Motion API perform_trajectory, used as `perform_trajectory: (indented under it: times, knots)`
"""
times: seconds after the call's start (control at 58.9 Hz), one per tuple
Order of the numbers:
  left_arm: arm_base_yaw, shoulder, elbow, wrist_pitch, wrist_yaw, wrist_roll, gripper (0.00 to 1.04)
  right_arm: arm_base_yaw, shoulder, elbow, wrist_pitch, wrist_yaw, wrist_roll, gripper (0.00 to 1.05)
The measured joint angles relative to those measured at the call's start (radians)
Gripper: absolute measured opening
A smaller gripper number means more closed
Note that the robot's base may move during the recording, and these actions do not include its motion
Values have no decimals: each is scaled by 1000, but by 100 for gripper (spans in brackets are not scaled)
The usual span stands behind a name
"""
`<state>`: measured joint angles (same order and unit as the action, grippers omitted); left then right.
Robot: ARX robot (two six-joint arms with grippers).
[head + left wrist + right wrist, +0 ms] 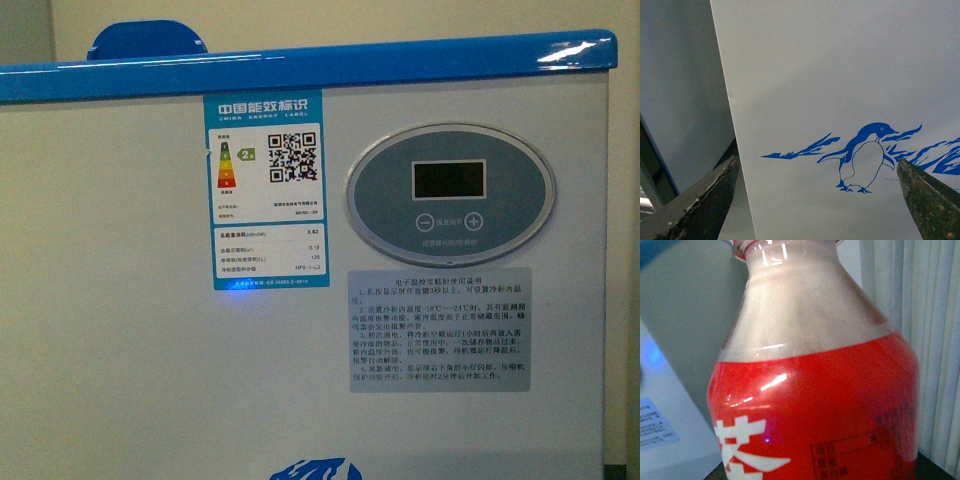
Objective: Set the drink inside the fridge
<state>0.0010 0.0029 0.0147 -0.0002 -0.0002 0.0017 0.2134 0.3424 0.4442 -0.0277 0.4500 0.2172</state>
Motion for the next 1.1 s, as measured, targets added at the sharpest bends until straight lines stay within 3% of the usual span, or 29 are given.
perform_trajectory:
  times: [0.119, 0.356, 1.103]
  knots:
    - [0, 0, 0, 0, 0, 0, 97, 52, -38, -35, 65, 45, -7, 40]
    - [0, 0, 0, 0, 0, 0, 97, 21, -63, -143, 84, 122, -24, 40]
    - [0, 0, 0, 0, 0, 0, 97, 21, -74, -146, 89, 119, -30, 40]
